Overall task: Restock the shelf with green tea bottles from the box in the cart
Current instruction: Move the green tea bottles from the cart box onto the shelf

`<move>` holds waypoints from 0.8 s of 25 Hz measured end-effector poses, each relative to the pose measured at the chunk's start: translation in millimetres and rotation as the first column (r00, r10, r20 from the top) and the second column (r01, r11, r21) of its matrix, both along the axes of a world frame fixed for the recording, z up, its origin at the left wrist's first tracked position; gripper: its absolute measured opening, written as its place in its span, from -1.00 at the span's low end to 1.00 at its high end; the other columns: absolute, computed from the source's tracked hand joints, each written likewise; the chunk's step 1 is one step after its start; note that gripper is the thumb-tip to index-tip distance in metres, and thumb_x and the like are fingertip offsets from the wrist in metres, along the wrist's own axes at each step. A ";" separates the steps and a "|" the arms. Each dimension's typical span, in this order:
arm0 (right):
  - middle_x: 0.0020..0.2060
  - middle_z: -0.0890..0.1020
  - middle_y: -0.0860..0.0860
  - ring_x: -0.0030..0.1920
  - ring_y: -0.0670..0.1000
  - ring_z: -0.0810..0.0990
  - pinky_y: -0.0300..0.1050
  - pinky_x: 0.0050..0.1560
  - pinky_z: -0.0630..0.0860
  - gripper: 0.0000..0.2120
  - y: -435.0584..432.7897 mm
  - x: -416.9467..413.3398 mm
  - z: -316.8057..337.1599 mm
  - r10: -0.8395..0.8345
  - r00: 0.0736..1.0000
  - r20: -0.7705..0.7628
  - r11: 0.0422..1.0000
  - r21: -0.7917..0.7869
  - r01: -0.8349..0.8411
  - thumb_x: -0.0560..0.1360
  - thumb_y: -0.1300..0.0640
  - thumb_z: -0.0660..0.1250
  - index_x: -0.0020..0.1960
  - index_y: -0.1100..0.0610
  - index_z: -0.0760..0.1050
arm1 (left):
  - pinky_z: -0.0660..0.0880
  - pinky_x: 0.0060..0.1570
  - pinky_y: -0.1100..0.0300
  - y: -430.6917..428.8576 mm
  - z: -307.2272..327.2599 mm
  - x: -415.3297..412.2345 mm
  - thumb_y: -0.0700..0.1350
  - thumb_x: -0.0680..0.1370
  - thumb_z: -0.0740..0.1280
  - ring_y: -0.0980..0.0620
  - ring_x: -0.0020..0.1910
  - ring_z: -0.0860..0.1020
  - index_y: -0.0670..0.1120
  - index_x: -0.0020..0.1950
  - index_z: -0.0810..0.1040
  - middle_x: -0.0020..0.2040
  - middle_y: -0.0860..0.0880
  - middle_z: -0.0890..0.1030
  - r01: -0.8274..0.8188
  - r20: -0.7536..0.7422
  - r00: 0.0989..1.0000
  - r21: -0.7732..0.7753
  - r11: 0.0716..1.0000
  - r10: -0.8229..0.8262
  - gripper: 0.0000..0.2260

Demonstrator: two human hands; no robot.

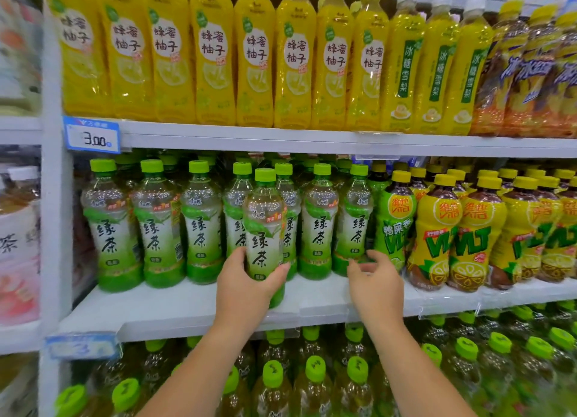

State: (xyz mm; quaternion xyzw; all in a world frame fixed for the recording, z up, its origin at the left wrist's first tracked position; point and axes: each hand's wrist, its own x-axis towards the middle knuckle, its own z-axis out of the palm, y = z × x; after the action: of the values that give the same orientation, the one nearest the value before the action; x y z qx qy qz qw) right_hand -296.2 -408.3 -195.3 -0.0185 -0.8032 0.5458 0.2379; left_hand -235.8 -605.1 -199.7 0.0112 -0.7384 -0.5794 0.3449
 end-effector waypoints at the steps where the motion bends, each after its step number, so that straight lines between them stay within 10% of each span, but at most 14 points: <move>1: -0.06 0.60 -0.16 -0.09 -0.16 0.57 -0.12 -0.11 0.51 -0.62 -7.5 9.3 0.5 0.044 0.998 -0.055 0.999 0.000 -0.044 0.53 0.04 0.37 0.32 0.04 0.48 | 0.52 -0.25 0.48 0.7 1.7 0.0 0.03 0.39 0.60 0.29 -0.13 0.64 0.11 0.02 0.57 -0.10 0.17 0.69 -0.001 0.002 1.000 0.000 1.000 0.001 -0.70; 9: -0.07 0.61 -0.49 -0.03 -0.39 0.58 -0.51 -0.16 0.48 -0.67 -100.4 67.0 19.1 0.598 0.790 -0.135 0.798 0.017 -0.602 0.49 -0.02 0.47 -0.03 -0.49 0.50 | 0.57 -0.20 0.39 -30.2 17.5 35.8 -0.14 0.39 0.57 0.27 -0.06 0.66 0.28 0.15 0.50 -0.03 0.21 0.69 0.004 -0.035 0.999 -0.080 0.997 -0.007 -0.52; 16: -0.10 0.73 -0.15 -0.05 -0.11 0.70 -0.03 0.01 0.65 -0.79 -208.5 99.0 39.2 0.767 0.634 -0.099 0.633 -0.052 -0.773 0.44 0.04 0.52 0.07 -0.07 0.65 | 0.46 -0.06 0.49 -127.8 24.4 103.4 -0.23 0.39 0.51 0.40 0.04 0.57 0.47 0.11 0.49 0.04 0.25 0.65 -0.245 -0.120 0.966 -0.140 0.959 0.229 -0.39; 20: -0.15 0.73 -0.14 -0.12 -0.13 0.68 0.03 -0.01 0.65 -0.79 -261.0 109.1 40.9 0.762 0.640 -0.100 0.642 -0.012 -0.767 0.44 0.03 0.51 0.07 -0.03 0.66 | 0.31 0.00 0.61 -166.2 18.1 112.5 -0.22 0.44 0.49 0.46 0.07 0.41 0.10 0.29 0.60 0.05 0.10 0.49 -0.453 -0.115 0.891 -0.199 0.869 0.438 -0.54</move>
State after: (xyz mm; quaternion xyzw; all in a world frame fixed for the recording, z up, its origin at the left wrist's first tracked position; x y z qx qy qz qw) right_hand -187.2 -669.3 -154.4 0.3396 -0.7101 0.6165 0.0188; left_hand -123.3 -771.3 -181.5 0.1236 -0.7637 -0.3986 0.4926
